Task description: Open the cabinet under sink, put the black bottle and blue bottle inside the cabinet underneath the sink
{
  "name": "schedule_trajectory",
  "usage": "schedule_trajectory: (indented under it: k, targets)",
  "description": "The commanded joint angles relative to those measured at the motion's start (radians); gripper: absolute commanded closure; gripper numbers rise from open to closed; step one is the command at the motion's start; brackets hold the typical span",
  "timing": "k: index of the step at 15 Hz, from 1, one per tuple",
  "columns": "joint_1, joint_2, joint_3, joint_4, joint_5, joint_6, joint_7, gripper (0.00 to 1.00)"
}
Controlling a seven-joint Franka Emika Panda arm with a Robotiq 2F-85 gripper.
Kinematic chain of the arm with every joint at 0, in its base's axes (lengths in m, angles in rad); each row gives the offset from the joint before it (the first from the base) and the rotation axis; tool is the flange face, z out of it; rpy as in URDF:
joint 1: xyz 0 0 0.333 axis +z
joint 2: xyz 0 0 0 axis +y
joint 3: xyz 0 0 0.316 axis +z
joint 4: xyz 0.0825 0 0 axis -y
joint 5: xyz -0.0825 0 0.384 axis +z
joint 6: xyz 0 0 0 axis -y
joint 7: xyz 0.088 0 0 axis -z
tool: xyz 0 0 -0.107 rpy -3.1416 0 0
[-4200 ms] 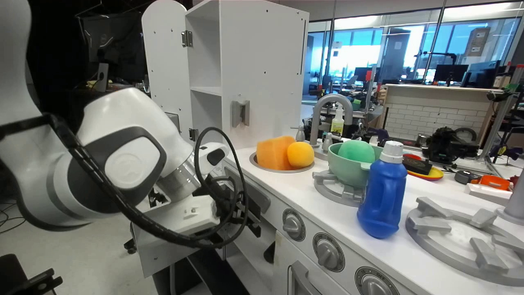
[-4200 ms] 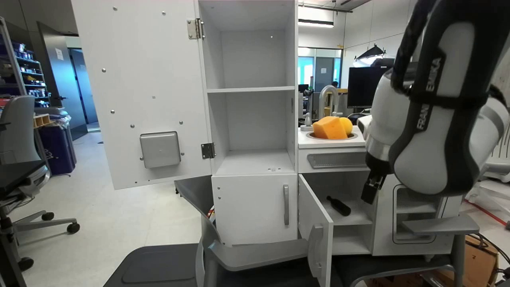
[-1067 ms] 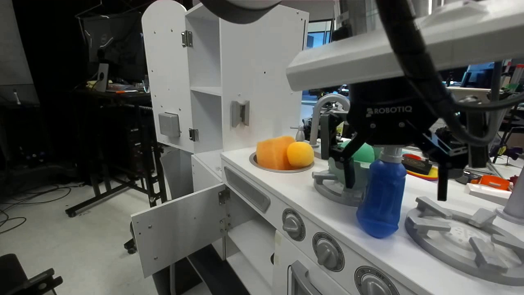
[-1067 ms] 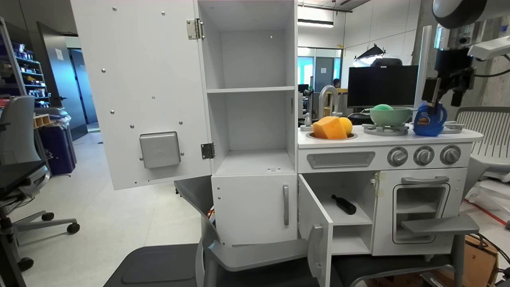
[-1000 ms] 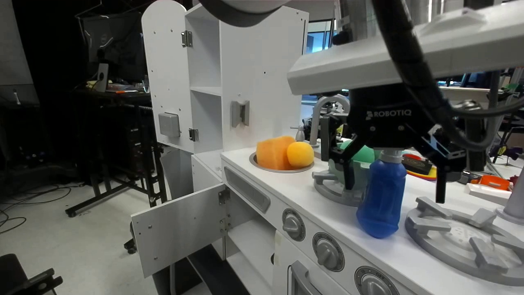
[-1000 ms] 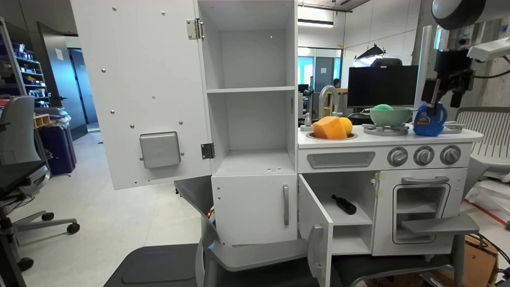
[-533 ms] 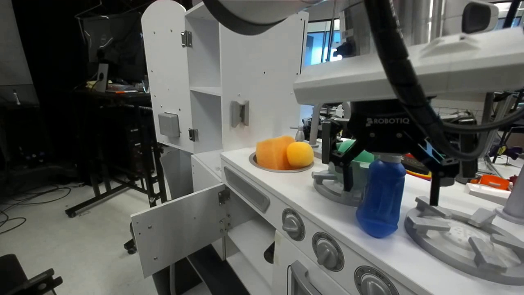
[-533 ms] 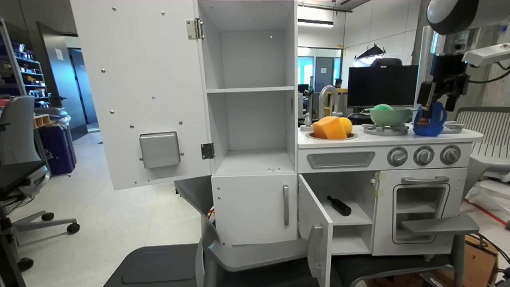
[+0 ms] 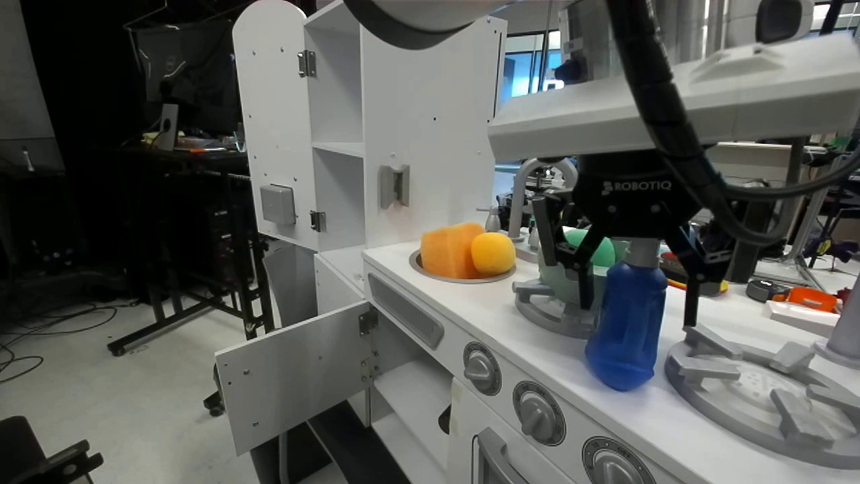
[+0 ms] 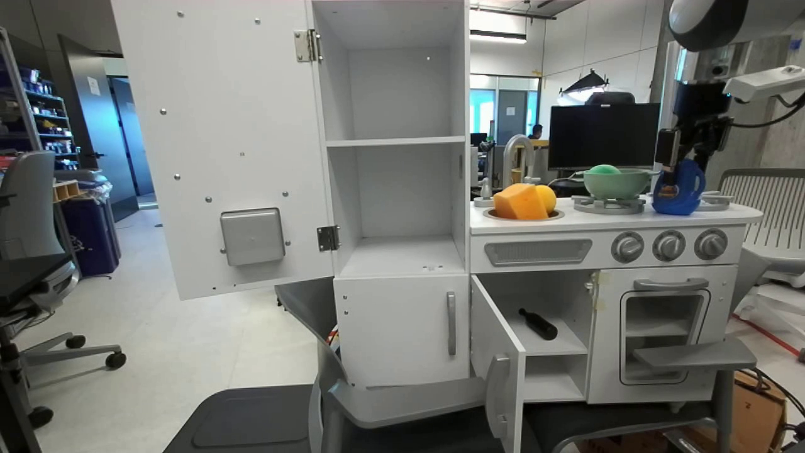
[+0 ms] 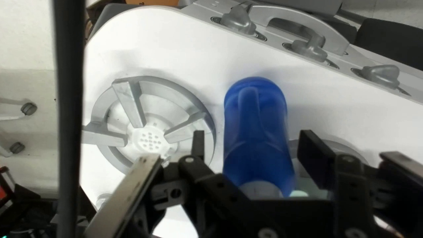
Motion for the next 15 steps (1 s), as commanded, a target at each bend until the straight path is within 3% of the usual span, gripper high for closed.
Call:
schedule_trajectory:
  k: [1, 4, 6, 10, 15]
  targets:
    - [-0.018, 0.014, 0.024, 0.026, 0.031, 0.008, -0.032, 0.57]
    - [-0.009, 0.019, 0.019, 0.029, 0.019, 0.002, -0.017, 0.77]
    - [-0.016, 0.034, 0.018, 0.034, 0.021, -0.001, -0.023, 0.78]
    - [-0.005, -0.009, 0.007, 0.026, -0.01, -0.118, -0.037, 0.78]
    - [-0.006, -0.089, 0.031, -0.031, -0.019, -0.262, -0.2, 0.78]
